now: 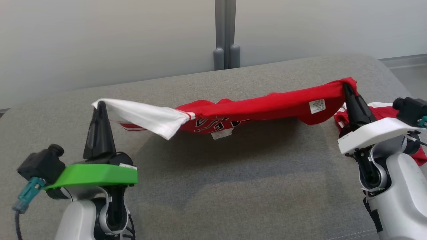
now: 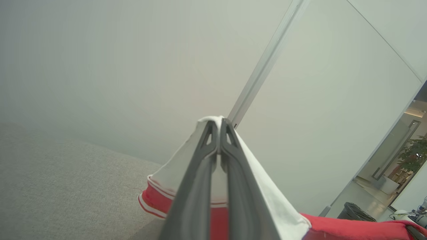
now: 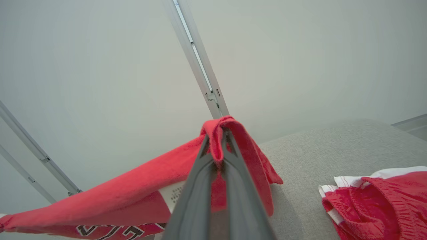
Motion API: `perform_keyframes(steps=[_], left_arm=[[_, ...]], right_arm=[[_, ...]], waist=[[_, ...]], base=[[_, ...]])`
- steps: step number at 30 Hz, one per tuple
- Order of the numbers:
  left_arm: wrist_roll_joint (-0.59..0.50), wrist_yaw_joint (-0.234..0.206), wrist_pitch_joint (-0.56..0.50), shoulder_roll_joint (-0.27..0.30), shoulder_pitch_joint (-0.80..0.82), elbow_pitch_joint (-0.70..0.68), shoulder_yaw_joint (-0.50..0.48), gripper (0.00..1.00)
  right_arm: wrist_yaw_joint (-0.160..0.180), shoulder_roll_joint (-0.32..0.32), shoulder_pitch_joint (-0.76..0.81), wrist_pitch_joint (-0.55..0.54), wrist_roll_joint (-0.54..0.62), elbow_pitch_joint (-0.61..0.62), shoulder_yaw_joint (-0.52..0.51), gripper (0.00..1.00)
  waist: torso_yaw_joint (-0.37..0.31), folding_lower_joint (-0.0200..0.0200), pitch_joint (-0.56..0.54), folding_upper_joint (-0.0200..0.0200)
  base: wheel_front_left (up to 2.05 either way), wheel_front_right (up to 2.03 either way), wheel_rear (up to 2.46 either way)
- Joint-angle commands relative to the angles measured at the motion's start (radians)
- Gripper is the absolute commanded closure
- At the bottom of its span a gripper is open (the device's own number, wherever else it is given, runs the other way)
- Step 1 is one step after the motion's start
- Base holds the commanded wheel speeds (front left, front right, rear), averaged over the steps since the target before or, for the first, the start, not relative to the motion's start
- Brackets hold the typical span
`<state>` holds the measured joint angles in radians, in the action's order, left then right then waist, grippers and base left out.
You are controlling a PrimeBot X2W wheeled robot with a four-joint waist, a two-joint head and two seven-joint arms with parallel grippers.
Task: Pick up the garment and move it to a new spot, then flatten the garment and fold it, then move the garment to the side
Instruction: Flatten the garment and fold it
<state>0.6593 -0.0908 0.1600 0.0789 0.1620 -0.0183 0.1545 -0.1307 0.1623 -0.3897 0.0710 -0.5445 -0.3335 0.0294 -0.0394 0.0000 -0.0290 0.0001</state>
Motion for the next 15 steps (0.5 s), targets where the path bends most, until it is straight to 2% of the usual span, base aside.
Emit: perform_keyframes(steps=[1,7,15], left_arm=[[0.0,0.007,-0.002,0.015,0.028,-0.048,-0.009,1.0],[-0.009,-0.001,-0.031,0.043,0.069,-0.195,-0.016,1.0],[-0.05,-0.019,-0.135,0.11,0.172,-0.443,-0.007,1.0]], right_arm=[[0.0,0.008,0.033,-0.024,-0.021,0.086,-0.01,1.0],[0.0,0.009,0.081,-0.089,-0.046,0.297,-0.058,1.0],[0.0,-0.025,0.117,-0.207,-0.059,0.619,-0.151,1.0]], waist=[[-0.019,0.0,-0.016,-0.0001],[-0.026,0.0,-0.021,-0.0001],[-0.022,0.0,-0.016,-0.0001]], base=[[0.0,0.0,0.0],[0.0,0.0,0.0],[0.0,0.0,0.0]])
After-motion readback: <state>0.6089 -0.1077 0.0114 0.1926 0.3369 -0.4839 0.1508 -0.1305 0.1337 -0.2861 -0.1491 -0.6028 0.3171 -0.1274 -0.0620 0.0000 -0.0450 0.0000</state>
